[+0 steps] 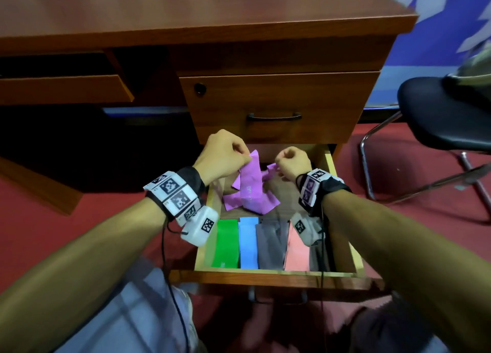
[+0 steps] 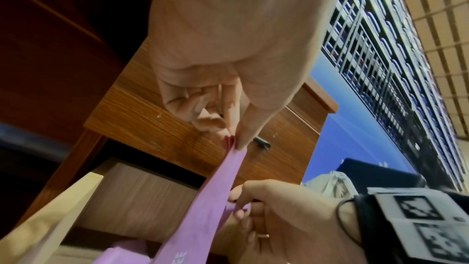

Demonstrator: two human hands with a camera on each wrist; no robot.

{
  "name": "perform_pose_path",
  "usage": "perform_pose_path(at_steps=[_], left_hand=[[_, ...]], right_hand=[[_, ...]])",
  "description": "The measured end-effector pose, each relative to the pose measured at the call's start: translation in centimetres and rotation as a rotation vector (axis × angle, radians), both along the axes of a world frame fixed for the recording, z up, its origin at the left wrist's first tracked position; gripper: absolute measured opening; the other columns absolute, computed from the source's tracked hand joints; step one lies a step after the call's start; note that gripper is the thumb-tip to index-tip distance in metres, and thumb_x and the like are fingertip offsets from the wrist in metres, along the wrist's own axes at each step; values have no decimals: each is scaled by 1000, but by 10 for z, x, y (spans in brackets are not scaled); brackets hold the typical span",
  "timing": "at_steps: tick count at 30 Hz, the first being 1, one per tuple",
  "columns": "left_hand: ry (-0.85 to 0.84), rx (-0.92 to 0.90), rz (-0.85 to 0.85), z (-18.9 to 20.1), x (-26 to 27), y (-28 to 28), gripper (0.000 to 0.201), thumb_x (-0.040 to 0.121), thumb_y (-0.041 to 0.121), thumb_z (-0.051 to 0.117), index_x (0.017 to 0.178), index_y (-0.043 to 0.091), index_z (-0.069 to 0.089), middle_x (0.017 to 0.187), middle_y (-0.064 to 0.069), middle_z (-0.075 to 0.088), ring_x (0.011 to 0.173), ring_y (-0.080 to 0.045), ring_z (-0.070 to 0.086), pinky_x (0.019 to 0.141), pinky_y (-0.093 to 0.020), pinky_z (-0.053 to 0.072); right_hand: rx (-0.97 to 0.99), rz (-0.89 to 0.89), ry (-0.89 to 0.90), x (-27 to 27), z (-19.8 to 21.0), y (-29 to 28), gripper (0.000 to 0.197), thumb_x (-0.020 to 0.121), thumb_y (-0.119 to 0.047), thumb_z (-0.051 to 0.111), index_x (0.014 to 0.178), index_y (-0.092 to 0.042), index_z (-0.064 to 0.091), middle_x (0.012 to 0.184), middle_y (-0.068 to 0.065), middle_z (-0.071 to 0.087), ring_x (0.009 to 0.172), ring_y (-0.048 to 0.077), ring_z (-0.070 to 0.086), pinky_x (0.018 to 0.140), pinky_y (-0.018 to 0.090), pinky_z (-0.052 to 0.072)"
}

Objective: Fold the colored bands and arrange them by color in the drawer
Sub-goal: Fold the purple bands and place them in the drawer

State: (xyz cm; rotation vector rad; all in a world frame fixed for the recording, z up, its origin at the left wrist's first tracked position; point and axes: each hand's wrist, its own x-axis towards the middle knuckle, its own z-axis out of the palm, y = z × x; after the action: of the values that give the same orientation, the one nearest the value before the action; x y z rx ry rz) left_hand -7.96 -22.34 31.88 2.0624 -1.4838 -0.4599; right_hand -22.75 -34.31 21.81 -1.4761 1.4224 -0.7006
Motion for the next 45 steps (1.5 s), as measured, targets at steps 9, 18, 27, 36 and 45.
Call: perform_pose_path(at_steps=[9, 18, 27, 36, 45], left_hand=[[685, -166, 153, 25, -12, 8, 2, 85, 4, 76, 83, 5, 75, 57, 2, 59, 45, -3, 46, 38, -14, 30], [987, -128, 223, 16, -20, 0, 5, 89, 10, 75, 94, 9, 75, 73, 3, 62, 57, -5, 52, 49, -15, 38], [986, 78, 136, 11, -30, 0, 11, 82, 14, 76, 92, 16, 72, 91, -8, 71, 72, -18, 65, 54, -21, 42], [898, 74, 102, 9, -37, 6, 6, 85, 7, 78, 90, 8, 78, 79, -7, 72, 69, -17, 64, 49, -16, 46], [861, 63, 102, 5, -38, 6, 7, 87, 6, 76, 85, 12, 78, 73, -1, 73, 64, -9, 66, 48, -17, 48]], right_hand=[[19, -39, -701, -29, 105, 31, 16, 89, 1, 54, 80, -8, 63, 58, 7, 60, 37, 11, 48, 40, 15, 33], [80, 46, -668, -36, 105, 33, 17, 87, 2, 53, 87, -11, 65, 53, -2, 54, 41, 11, 45, 45, 21, 35], [175, 365, -524, -43, 94, 34, 16, 88, 1, 66, 99, -10, 64, 71, 13, 61, 49, 15, 52, 52, 26, 43], [234, 467, -500, -55, 92, 33, 24, 87, -8, 74, 109, -6, 63, 76, 12, 61, 53, 13, 49, 56, 25, 44], [259, 520, -485, -57, 95, 36, 28, 88, -8, 72, 114, -1, 63, 74, 11, 62, 54, 11, 48, 56, 23, 42]])
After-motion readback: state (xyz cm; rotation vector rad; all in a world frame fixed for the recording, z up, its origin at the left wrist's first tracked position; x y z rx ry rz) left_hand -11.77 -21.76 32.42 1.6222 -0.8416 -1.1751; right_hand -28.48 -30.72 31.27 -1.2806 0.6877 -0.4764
